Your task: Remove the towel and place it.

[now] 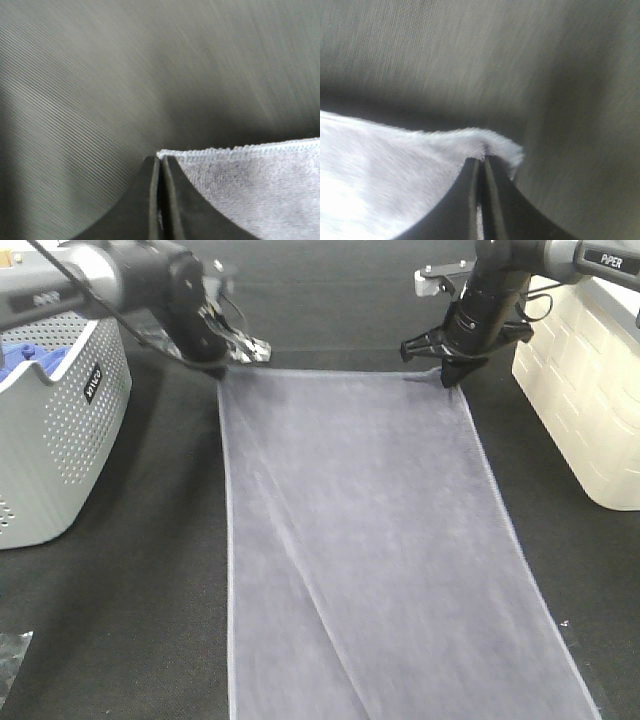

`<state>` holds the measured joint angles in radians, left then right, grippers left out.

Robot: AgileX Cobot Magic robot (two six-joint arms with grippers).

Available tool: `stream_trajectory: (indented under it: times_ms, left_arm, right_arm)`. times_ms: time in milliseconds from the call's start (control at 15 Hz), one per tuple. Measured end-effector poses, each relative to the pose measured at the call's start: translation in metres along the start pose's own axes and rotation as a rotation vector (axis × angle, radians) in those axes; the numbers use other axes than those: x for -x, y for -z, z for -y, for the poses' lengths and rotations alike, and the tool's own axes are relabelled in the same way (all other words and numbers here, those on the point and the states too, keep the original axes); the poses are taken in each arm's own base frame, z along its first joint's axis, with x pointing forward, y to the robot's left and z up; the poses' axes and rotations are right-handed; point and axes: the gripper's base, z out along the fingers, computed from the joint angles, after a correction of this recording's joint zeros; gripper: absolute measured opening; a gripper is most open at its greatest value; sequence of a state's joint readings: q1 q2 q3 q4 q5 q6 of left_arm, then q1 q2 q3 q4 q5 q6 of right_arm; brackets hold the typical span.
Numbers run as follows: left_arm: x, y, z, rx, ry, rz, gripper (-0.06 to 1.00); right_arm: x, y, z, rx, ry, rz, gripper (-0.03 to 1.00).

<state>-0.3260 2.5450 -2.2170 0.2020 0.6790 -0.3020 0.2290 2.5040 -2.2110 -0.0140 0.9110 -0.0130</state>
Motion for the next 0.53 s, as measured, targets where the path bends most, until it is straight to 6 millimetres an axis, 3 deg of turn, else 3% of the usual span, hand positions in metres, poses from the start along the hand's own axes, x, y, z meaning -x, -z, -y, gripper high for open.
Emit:
stream_trajectory:
  times_ms: [200,533]
  left_arm:
    - [0.012,0.000,-0.017,-0.003,-0.029,0.080,0.00]
    - [0.020,-0.005,-0.016,-0.025,-0.071,0.207,0.00]
  right_arm:
    - [0.010,0.001,-0.003,-0.015,0.019,0.110,0.00]
    - [0.024,0.003,0.003,-0.092,0.083,0.260,0.00]
